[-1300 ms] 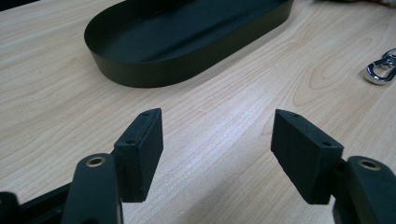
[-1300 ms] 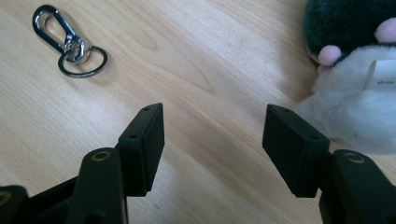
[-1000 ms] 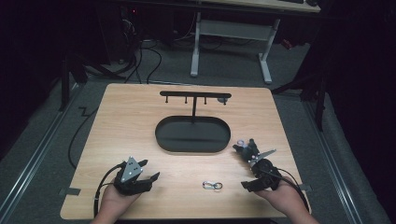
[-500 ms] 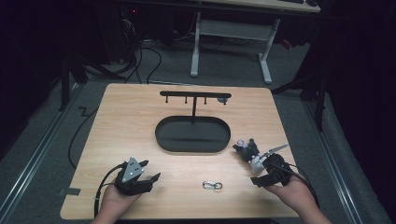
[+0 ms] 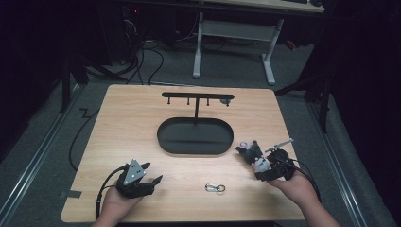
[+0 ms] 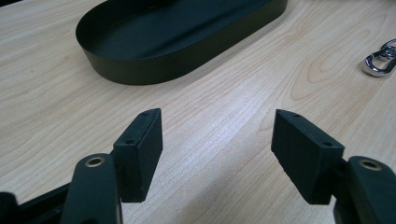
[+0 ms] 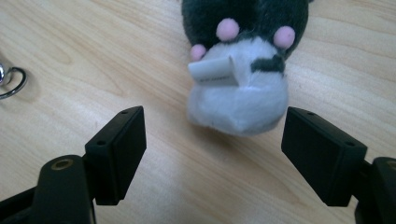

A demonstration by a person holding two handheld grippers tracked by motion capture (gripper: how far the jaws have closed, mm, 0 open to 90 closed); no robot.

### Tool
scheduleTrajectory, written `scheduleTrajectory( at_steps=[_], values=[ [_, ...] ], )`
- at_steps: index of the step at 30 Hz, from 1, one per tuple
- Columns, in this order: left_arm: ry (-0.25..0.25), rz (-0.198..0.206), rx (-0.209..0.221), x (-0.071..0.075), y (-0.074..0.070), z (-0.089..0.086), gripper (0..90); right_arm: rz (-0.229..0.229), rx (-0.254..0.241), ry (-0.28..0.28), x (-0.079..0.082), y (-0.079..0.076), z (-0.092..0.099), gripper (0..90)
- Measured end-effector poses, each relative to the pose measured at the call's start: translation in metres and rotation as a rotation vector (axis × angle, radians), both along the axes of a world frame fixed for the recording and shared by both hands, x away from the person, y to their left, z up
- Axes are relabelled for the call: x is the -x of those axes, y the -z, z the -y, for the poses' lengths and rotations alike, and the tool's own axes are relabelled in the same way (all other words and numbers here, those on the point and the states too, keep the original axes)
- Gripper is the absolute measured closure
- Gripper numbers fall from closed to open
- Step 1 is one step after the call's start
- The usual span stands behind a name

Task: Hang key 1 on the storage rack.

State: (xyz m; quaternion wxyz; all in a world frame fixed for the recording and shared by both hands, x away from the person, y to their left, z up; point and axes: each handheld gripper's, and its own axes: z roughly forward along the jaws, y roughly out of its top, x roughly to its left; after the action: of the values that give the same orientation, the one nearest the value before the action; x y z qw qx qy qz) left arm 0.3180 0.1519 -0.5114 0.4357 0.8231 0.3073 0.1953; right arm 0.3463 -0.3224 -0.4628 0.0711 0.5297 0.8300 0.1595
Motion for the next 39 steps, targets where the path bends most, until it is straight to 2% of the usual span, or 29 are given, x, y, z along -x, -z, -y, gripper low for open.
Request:
scheduleTrajectory(
  at_steps=[6,10,16,25,33,36,39],
  values=[
    [0.004,0.0,-0.002,0.0,0.0,0.0,34.5,-0.002,0.0,-0.003,-0.011,0.002,-0.001,21.8],
    [0.004,-0.004,0.0,0.0,0.0,0.0,34.5,-0.017,-0.031,0.004,-0.018,0.006,-0.002,21.4],
    [0.003,-0.004,-0.002,0.0,0.001,0.0,34.5,-0.023,-0.031,0.024,-0.024,0.013,0.0,23.0],
    [0.007,-0.008,-0.016,0.0,0.002,0.002,34.6,-0.032,-0.043,0.047,-0.028,0.021,0.007,33.5],
    [0.011,-0.006,-0.025,0.0,0.002,0.003,34.6,-0.063,-0.033,0.029,-0.032,0.023,0.004,38.8],
    [0.011,-0.005,-0.032,0.0,0.003,0.003,34.7,-0.078,-0.024,0.022,-0.034,0.022,0.002,44.5],
    [0.012,-0.004,-0.032,0.001,0.003,0.003,34.7,-0.081,-0.016,0.012,-0.035,0.022,0.0,46.5]
  ],
)
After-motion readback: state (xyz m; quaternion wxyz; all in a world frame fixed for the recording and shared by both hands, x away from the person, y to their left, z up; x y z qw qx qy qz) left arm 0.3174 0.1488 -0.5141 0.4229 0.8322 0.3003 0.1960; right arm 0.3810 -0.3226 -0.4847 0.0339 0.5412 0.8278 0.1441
